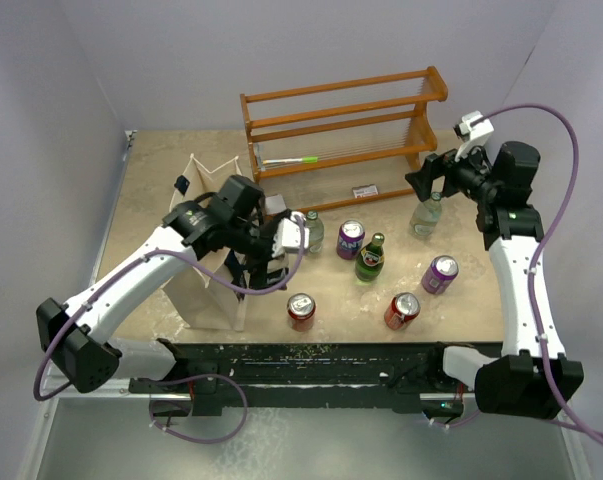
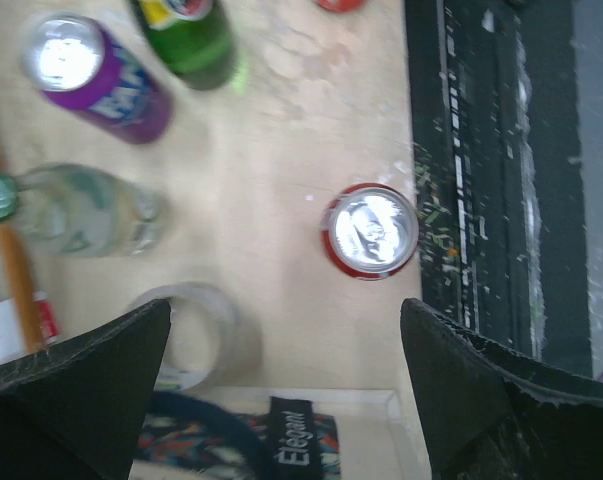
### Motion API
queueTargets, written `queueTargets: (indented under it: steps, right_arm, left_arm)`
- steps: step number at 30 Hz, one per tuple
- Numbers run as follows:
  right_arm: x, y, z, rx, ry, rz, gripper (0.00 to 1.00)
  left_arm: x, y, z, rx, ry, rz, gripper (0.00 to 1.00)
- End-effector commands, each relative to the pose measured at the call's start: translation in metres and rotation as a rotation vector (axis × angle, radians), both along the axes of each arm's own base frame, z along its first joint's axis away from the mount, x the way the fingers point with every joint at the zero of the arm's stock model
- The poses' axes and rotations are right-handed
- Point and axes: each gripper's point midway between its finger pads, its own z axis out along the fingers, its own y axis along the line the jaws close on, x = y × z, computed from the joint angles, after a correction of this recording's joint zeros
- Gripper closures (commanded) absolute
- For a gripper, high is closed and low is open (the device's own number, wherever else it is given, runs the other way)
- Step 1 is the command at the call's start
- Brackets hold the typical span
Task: Place the beverage into the canvas bag
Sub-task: Pick up the drink from the center of the board.
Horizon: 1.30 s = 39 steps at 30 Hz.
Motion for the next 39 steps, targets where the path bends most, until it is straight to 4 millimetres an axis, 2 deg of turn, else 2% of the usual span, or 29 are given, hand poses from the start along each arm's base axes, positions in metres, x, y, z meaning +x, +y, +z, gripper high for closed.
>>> queueTargets:
  steps: [1, 8, 18, 23, 27, 39]
  right_arm:
    - [-0.012, -0.003, 0.022, 0.019, -0.107, 0.052, 0.0]
    - [-0.015, -0.007, 0.023, 0.045, -0.107, 0.042, 0.0]
    - [-0.011, -0.008, 0.02, 0.051, -0.114, 0.039, 0.0]
    - [-0.011, -0.008, 0.019, 0.056, -0.109, 0.044, 0.0]
    - [-0.01, -0.006, 0.019, 0.06, -0.109, 0.055, 0.0]
    - [-0.008, -0.005, 0.015, 0.07, -0.1, 0.063, 0.0]
  left_arm:
    - [-0.018, -0.011, -0.027, 0.073, -0.022, -0.126, 0.01]
    - [-0.029, -0.021, -0.077, 0.206, -0.032, -0.214, 0.01]
    - [-0.032, -0.031, -0.12, 0.256, -0.007, -0.227, 0.01]
    - [-0.037, -0.042, -0.13, 0.236, 0.028, -0.223, 0.0]
    - [-0.042, -0.045, -0.136, 0.229, 0.061, -0.219, 0.05]
    - [-0.048, -0.051, -0.135, 0.194, 0.096, -0.217, 0.12]
